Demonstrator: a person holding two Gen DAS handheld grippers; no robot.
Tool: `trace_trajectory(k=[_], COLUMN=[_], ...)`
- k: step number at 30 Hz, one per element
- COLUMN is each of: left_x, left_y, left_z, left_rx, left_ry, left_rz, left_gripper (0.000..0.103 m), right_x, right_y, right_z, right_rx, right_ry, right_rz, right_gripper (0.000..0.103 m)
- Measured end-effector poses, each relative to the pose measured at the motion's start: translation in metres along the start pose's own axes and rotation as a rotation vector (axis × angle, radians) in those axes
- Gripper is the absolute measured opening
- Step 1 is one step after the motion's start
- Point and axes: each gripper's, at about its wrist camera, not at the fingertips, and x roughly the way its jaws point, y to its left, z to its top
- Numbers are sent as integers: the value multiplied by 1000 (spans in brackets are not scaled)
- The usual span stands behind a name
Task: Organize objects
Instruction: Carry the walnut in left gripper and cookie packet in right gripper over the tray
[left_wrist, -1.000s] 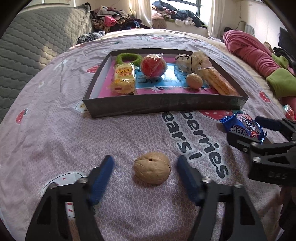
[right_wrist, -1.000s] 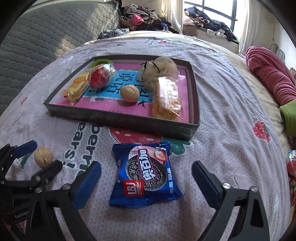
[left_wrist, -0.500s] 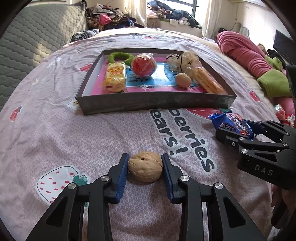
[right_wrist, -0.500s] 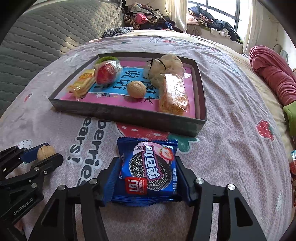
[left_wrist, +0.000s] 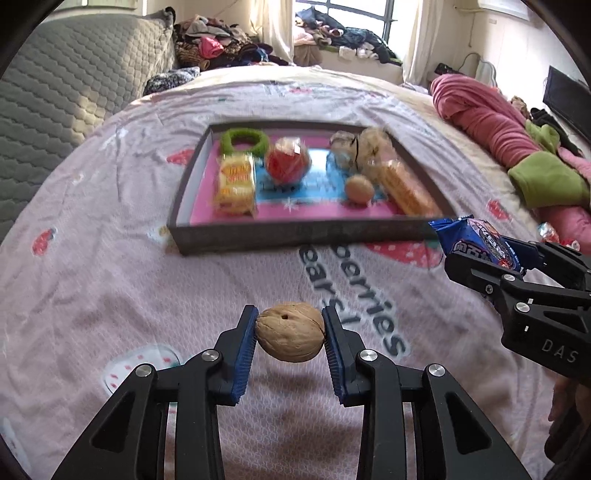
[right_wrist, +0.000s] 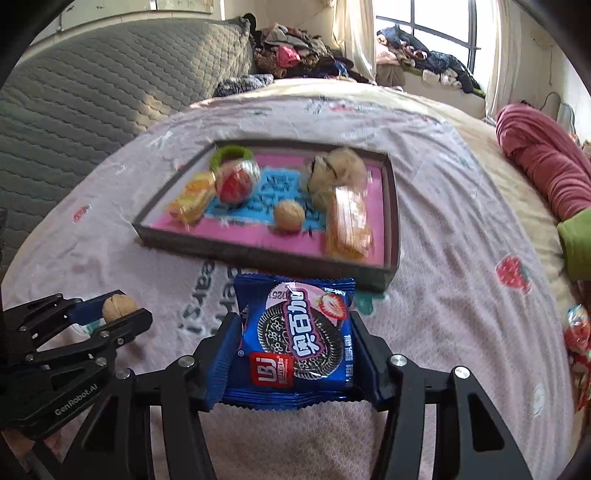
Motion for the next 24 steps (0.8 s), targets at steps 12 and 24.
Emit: trace_trajectory(k=[12, 24], left_x=[1, 58], left_y=[-9, -23], left_z=[80, 120], left_rx=[27, 47], left_ry=[-60, -43], left_rz=[-3, -14], left_gripper=[36, 36], right_x=[-17, 39], right_y=[-8, -26], right_z=[81, 126], right_rx=[-15, -3], right_ry=[-99, -102], right_rz=[-11, 0], right_gripper=[57, 57])
